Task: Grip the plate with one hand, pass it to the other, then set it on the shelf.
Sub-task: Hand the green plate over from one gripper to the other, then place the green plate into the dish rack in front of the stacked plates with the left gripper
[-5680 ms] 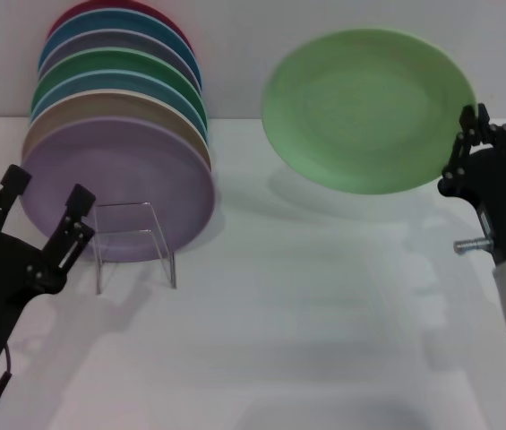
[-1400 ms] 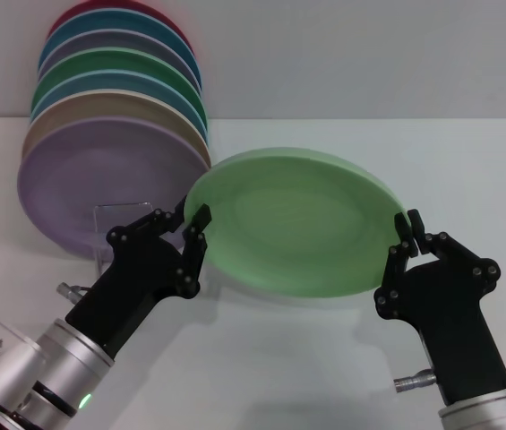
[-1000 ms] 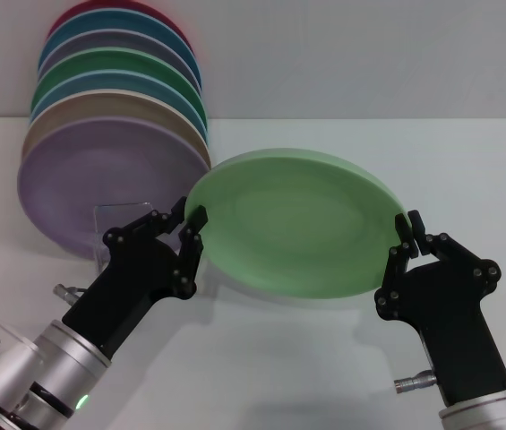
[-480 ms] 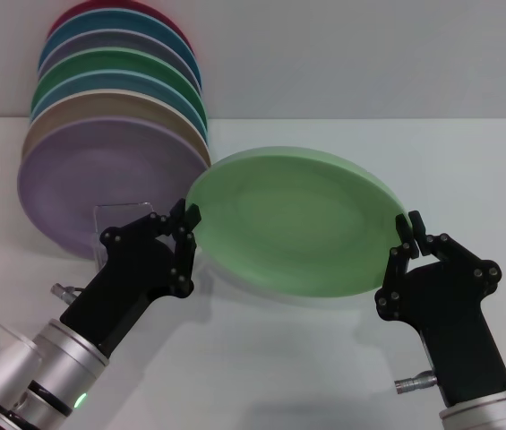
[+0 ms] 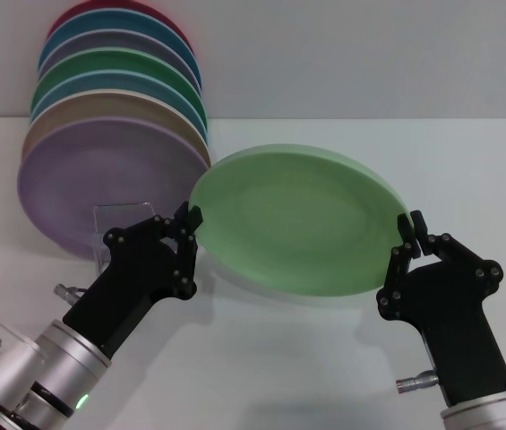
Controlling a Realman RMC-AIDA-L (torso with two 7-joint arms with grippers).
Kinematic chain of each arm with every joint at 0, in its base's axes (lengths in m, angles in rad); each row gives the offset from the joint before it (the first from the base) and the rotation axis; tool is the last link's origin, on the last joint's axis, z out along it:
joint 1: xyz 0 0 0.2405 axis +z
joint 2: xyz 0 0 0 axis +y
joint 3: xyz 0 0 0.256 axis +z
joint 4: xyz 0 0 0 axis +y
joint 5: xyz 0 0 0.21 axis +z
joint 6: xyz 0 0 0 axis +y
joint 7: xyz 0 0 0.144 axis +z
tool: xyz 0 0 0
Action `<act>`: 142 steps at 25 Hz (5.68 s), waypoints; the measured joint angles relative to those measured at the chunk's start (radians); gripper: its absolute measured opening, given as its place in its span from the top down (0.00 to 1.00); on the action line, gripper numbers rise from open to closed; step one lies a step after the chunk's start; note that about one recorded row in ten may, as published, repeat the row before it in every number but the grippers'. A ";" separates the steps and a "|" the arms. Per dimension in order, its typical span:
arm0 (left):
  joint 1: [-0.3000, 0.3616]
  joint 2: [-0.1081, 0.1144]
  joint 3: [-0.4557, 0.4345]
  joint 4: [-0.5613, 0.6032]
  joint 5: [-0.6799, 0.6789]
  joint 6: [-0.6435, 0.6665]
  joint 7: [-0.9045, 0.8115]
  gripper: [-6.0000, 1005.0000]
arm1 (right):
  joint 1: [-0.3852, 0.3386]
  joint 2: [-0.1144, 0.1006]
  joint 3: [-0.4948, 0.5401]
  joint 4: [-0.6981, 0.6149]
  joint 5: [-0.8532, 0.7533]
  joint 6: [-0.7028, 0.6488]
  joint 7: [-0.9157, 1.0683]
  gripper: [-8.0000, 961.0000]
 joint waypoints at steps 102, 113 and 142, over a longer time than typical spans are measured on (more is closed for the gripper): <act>0.083 0.004 -0.325 0.176 -0.044 0.183 -0.016 0.97 | 0.066 -0.008 0.014 -0.237 -0.055 0.029 0.260 0.69; 0.076 0.000 -0.318 0.183 -0.044 0.122 -0.012 0.97 | 0.070 -0.005 0.015 -0.242 -0.055 0.044 0.262 0.69; 0.071 0.004 -0.251 0.194 -0.033 0.054 -0.010 0.94 | 0.089 -0.004 0.015 -0.262 -0.055 0.051 0.294 0.69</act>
